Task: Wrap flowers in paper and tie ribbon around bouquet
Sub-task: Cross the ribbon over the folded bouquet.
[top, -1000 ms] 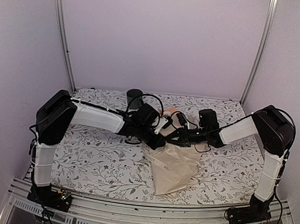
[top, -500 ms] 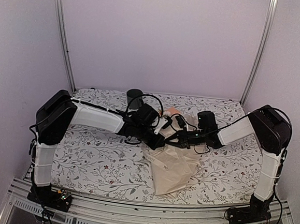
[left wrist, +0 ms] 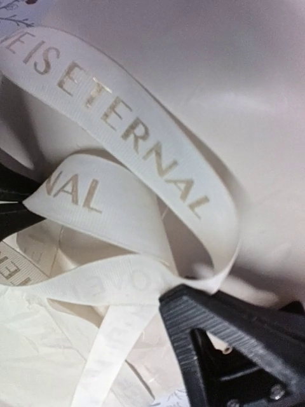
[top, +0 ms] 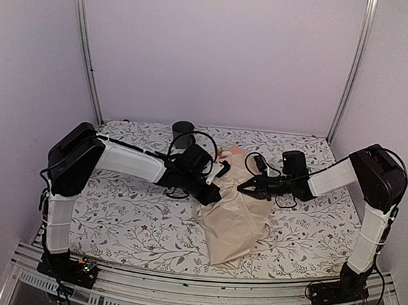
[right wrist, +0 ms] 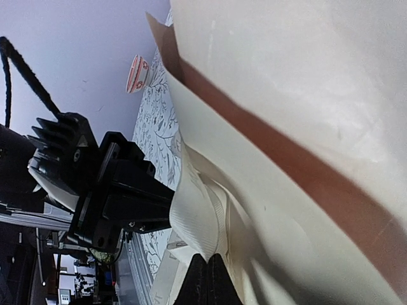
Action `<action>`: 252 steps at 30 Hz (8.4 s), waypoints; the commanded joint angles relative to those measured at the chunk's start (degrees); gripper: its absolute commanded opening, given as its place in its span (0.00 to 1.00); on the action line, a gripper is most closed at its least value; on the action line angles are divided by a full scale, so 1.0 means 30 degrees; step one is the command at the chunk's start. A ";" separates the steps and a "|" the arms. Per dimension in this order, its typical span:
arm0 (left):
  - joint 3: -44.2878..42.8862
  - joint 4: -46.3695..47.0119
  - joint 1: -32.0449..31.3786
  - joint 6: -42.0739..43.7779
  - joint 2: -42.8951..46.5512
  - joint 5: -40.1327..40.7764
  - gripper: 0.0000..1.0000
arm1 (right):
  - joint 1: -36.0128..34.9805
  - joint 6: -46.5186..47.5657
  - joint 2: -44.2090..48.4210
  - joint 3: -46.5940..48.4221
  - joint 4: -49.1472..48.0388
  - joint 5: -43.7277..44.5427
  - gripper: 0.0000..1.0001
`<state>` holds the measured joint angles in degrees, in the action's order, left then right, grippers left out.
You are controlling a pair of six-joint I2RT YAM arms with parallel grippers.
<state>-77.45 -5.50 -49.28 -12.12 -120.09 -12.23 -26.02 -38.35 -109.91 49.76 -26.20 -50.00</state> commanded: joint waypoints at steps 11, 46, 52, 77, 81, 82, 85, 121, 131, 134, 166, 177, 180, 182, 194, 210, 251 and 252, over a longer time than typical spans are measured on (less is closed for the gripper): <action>0.6625 0.5551 -0.0355 -0.0781 0.8320 0.0362 0.00 | 0.0685 0.1503 -0.1020 -0.0520 0.2408 0.1428 0.00; 0.4671 0.0331 -0.3512 0.7172 0.6883 0.7110 0.57 | 0.0668 0.3338 -0.0310 0.0797 0.5894 0.2106 0.00; 0.3370 -0.0858 -0.1017 0.7737 0.5070 0.4235 0.63 | 0.0653 0.3568 0.0032 0.0768 0.6338 0.2193 0.00; 0.9725 0.4917 0.1069 0.4565 1.2721 0.4367 0.00 | 0.0683 0.3959 -0.0759 0.0942 0.6937 0.2575 0.00; 1.4204 0.8418 0.0954 0.0062 1.7068 0.6427 0.00 | 0.0687 0.4037 -0.0878 0.1004 0.7051 0.2716 0.00; 1.5400 0.9306 0.0693 -0.1680 1.7982 0.7509 0.00 | 0.0688 0.4050 -0.0954 0.1056 0.7097 0.2713 0.00; 1.9326 1.0676 -0.1378 -0.9877 2.0433 1.3446 0.00 | 0.0672 0.4108 -0.1072 0.1161 0.7202 0.2751 0.00; -0.1020 -0.4555 -0.3318 1.6262 0.0278 0.3139 0.76 | 0.0617 0.4256 -0.0366 0.1129 0.7795 0.2420 0.00; -0.1223 -0.1762 -0.3355 1.5184 0.0757 0.5936 0.00 | 0.0207 0.6538 0.0036 0.1255 1.0241 0.1695 0.00; -0.0377 0.0397 -0.3266 1.4837 0.2953 0.4256 0.00 | -0.0288 0.7878 0.0044 0.1236 1.1769 0.1367 0.00; -0.1467 0.2936 -0.2429 0.8660 -0.0534 0.2010 0.00 | 0.0505 0.6344 0.7396 -0.0146 1.4954 0.5709 0.52; -0.0082 0.4069 -0.2456 0.8792 0.0683 0.0854 0.00 | 0.0858 0.5727 0.2503 0.2723 1.0958 0.2226 0.07; 0.0335 0.4453 -0.2459 0.8799 0.0875 0.0702 0.00 | 0.0811 0.6547 0.1033 0.3675 1.0858 0.0049 0.06; 0.0589 0.4873 -0.2463 0.8754 0.1093 0.0616 0.00 | 0.0603 0.7428 0.0175 0.4412 1.2137 -0.0667 0.04; -0.0315 0.4880 -0.2402 0.8825 0.0525 0.0251 0.00 | -0.0702 1.1843 0.0142 0.2314 1.4742 -0.2991 0.00; -0.0879 0.3973 -0.2067 0.8167 -0.1084 0.0697 0.00 | 0.1072 0.6190 0.4685 0.2109 1.6114 0.6339 0.08; 0.0249 0.5317 -0.1504 0.6230 -0.1219 -0.1461 0.00 | -0.4625 -1.5855 0.4449 -0.6445 -0.1282 1.0566 0.39; 0.0267 0.5340 -0.1501 0.6255 -0.1219 -0.1490 0.00 | -0.4579 -1.5815 0.4425 -0.6375 -0.1305 1.0619 0.39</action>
<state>-77.38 9.21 -54.41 5.96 -124.20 -16.12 -40.49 -83.66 -95.11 29.19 -28.60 -21.12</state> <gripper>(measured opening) 0.005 0.390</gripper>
